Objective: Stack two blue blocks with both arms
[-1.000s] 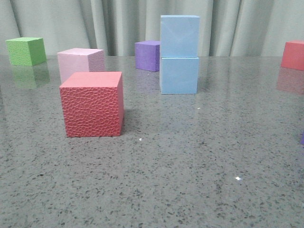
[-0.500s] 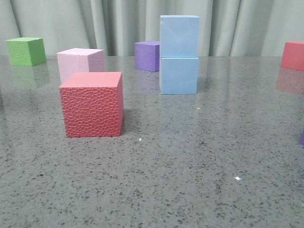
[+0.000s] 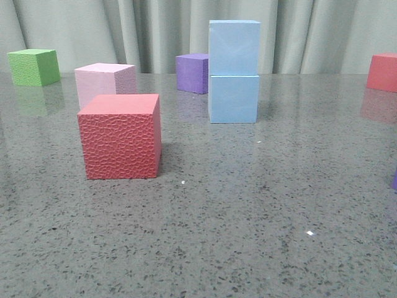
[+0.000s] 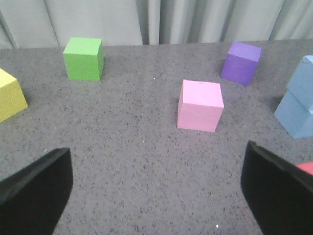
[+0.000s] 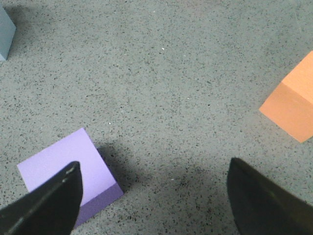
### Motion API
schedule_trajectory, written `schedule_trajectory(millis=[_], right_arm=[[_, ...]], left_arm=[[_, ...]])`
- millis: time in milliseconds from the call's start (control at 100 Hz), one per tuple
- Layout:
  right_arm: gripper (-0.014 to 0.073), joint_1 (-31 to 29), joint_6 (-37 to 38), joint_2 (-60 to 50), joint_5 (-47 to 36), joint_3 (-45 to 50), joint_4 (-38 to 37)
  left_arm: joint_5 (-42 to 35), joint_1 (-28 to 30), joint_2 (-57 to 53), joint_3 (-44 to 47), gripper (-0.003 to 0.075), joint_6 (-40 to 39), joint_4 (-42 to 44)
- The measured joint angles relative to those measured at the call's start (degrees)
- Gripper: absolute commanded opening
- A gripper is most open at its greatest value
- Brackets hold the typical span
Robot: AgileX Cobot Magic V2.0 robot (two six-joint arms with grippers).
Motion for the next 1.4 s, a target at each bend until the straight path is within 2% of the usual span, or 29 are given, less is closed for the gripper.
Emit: schedule_trajectory(millis=[260,520,1220,1320,1400], right_arm=[[0.0592,0.0,0.0,0.0,0.0,0.0,0.0],[0.0592,0.0,-0.09,0.0,0.0,0.0,0.0],[0.0588,0.0,-0.09,-9.05,-4.27,7.9,0.5],[0.0543,0.0,-0.09,-9.14,-4.4,7.9,0.59],[0.0451,0.0,-0.09,-9.14,-4.54,7.9,0.59]], left_arm=[[-0.27,0.0,-10.97,10.51,0.0662,0.0,-1.32],[2.71,0.0,-18.75,15.38,0.0662,0.23,-1.75],[2.7,0.0,-19.58,16.99,0.0662,0.34,-3.86],[2.7,0.0,-19.58,16.99,0.0659,0.43,-3.86],[2.7,0.0,-19.58,16.99,0.0632,0.43,-3.86]])
